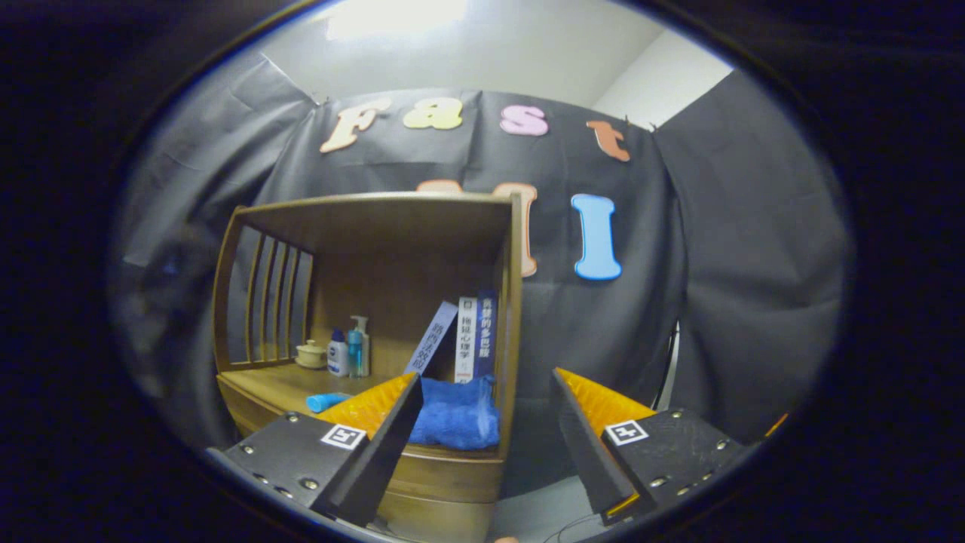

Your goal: Pull open the drawer, take out the items inside it, and place them on the countertop above the cabinet.

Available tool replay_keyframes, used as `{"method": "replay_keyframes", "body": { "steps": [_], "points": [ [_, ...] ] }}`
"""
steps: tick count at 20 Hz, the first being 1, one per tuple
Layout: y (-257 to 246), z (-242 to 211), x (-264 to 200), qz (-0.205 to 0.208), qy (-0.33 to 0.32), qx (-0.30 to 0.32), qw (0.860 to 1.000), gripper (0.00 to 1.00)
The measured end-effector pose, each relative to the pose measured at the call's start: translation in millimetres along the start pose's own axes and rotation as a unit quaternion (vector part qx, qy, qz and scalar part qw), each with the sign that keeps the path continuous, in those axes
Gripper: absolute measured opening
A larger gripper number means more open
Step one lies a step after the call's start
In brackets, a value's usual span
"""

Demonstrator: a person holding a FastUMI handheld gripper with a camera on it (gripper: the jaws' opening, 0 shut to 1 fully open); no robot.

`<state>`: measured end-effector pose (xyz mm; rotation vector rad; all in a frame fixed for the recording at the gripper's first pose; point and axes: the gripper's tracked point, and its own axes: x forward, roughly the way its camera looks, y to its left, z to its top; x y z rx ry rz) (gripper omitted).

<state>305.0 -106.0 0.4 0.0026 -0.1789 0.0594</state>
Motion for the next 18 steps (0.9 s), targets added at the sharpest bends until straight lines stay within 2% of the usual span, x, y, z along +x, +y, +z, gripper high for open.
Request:
{"method": "replay_keyframes", "body": {
  "steps": [3, 10, 18],
  "points": [
    [-21.2, 11.4, -36.3, 0.015, -0.05, 0.03, 0.998, 0.99],
    [-49.7, -31.3, -98.1, 0.014, -0.02, 0.049, 0.998, 0.99],
    [-50.2, -80.3, -122.9, 0.02, 0.031, 0.044, 0.998, 0.99]
  ]
}}
